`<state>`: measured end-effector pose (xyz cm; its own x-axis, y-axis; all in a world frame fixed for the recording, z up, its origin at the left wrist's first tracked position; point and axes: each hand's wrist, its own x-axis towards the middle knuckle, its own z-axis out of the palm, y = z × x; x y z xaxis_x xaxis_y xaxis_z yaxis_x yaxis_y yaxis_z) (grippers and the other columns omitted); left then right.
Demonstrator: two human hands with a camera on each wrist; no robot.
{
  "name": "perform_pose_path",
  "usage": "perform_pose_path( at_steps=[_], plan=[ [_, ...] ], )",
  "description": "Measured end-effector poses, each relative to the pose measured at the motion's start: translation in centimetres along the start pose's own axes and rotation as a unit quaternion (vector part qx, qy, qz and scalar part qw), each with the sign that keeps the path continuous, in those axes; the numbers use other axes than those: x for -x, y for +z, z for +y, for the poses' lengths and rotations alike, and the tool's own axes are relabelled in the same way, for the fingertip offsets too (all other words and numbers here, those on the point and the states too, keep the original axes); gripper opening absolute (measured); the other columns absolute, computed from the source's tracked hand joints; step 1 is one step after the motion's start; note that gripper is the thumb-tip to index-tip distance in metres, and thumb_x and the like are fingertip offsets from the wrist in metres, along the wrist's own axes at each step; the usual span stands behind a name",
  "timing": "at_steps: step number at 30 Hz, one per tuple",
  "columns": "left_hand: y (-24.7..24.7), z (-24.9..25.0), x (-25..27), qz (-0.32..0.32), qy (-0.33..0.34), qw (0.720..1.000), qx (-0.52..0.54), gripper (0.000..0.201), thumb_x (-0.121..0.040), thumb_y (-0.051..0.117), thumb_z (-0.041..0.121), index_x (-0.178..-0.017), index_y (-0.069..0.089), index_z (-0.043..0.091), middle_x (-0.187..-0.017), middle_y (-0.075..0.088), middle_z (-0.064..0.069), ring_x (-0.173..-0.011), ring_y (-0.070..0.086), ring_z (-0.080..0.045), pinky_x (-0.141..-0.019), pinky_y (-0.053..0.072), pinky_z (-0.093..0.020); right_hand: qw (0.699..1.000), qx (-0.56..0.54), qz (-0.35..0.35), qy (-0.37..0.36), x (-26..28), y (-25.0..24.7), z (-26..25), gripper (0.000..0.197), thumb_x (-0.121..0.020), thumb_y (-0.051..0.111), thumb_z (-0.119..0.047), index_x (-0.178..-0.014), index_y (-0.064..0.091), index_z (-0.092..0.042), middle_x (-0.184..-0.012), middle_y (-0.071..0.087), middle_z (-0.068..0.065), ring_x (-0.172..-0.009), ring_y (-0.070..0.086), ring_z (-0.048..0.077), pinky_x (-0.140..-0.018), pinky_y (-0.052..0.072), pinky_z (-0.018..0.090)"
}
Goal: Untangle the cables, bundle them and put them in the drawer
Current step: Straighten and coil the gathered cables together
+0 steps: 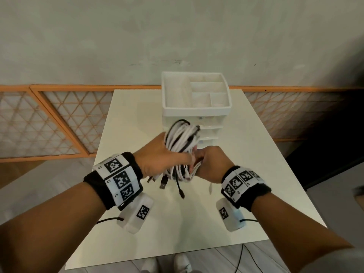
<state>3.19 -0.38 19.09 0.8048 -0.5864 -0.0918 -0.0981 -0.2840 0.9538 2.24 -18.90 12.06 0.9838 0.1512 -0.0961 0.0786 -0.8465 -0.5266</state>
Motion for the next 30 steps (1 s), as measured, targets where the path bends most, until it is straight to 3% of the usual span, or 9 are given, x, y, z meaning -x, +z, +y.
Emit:
perform_pose_path(
  at_steps=[3,4,7,10,15,18,20,25,30],
  plan=[
    [1.3,0.0,-0.3,-0.022,-0.033,0.997,-0.069,0.011,-0.076,0.076,0.018,-0.079,0.067,0.023,-0.075,0.07,0.002,-0.076,0.068,-0.015,-0.081,0.058,-0.04,0.994,0.103,0.019,-0.028,-0.6,-1.1,-1.1,0.027,-0.069,0.027,-0.048,-0.064,0.043,-0.026,-0.078,0.067,0.004,-0.071,0.055,0.024,-0.063,0.035,0.028],
    [1.8,0.1,-0.3,-0.005,-0.035,0.996,-0.085,0.011,-0.075,0.075,0.021,-0.079,0.066,0.025,-0.075,0.069,0.005,-0.075,0.066,-0.013,-0.079,0.057,-0.038,0.993,0.113,0.02,-0.036,-0.7,-1.5,-1.4,0.026,-0.066,0.022,-0.045,-0.066,0.04,-0.026,-0.076,0.064,0.003,-0.072,0.054,0.026,-0.062,0.031,0.026],
    [2.1,0.0,-0.8,0.06,-0.024,0.991,-0.116,0.015,-0.077,0.073,0.017,-0.089,0.064,0.019,-0.083,0.069,-0.001,-0.079,0.066,-0.016,-0.075,0.056,-0.035,0.996,0.075,0.033,-0.02,-0.2,-2.8,-2.2,0.013,-0.071,0.042,-0.031,-0.06,0.037,-0.026,-0.058,0.042,-0.012,-0.06,0.042,0.018,-0.051,0.02,0.017],
    [2.0,-0.2,-1.1,0.044,-0.043,0.992,-0.106,0.018,-0.073,0.071,0.018,-0.083,0.059,0.027,-0.075,0.066,0.006,-0.07,0.064,-0.013,-0.065,0.053,-0.031,0.997,0.051,0.048,-0.014,0.2,-3.6,-2.4,0.018,-0.078,0.057,-0.012,-0.067,0.045,-0.021,-0.058,0.04,-0.015,-0.054,0.039,0.011,-0.052,0.021,0.012],
    [2.1,-1.0,-1.2,0.018,-0.077,0.993,-0.092,0.022,-0.064,0.066,0.017,-0.084,0.058,0.021,-0.072,0.068,-0.002,-0.064,0.066,-0.02,-0.061,0.056,-0.041,0.997,-0.022,0.063,-0.03,0.4,-3.7,-2.9,0.005,-0.077,0.067,-0.013,-0.077,0.062,-0.012,-0.066,0.06,-0.008,-0.062,0.056,0.011,-0.056,0.039,0.017],
    [1.9,-1.4,-1.2,0.075,-0.069,0.991,-0.085,0.019,-0.069,0.065,0.008,-0.085,0.063,0.019,-0.077,0.071,-0.004,-0.072,0.07,-0.024,-0.065,0.06,-0.041,0.978,-0.201,0.055,-0.006,0.7,-3.9,-2.1,0.022,-0.073,0.08,-0.014,-0.093,0.071,-0.013,-0.082,0.074,0.0,-0.072,0.069,0.014,-0.065,0.054,0.026],
    [1.5,-1.6,-1.3,0.126,-0.078,0.988,-0.054,0.014,-0.073,0.065,0.004,-0.084,0.066,0.013,-0.074,0.072,-0.006,-0.069,0.07,-0.023,-0.065,0.059,-0.04,0.957,-0.285,0.049,0.017,1.1,-4.8,-1.7,0.019,-0.082,0.079,-0.019,-0.097,0.071,-0.011,-0.079,0.073,0.002,-0.064,0.066,0.014,-0.06,0.052,0.024],
    [0.6,-1.5,-1.4,0.21,-0.111,0.969,0.061,0.012,-0.078,0.062,-0.004,-0.088,0.063,-0.011,-0.07,0.069,-0.02,-0.055,0.064,-0.022,-0.053,0.056,-0.032,0.959,-0.284,0.014,-0.006,2.1,-5.3,-0.4,0.03,-0.1,0.055,-0.031,-0.099,0.072,-0.005,-0.069,0.064,-0.006,-0.061,0.058,0.01,-0.061,0.044,0.027],
    [0.8,-1.6,-1.8,0.218,-0.118,0.967,0.062,0.018,-0.077,0.061,-0.003,-0.092,0.061,-0.013,-0.078,0.069,-0.027,-0.057,0.065,-0.022,-0.057,0.056,-0.033,0.947,-0.321,-0.027,-0.015,2.6,-4.2,-0.9,0.035,-0.102,0.045,-0.031,-0.115,0.07,-0.011,-0.065,0.059,-0.022,-0.06,0.046,-0.001,-0.06,0.037,0.008]
  ],
)
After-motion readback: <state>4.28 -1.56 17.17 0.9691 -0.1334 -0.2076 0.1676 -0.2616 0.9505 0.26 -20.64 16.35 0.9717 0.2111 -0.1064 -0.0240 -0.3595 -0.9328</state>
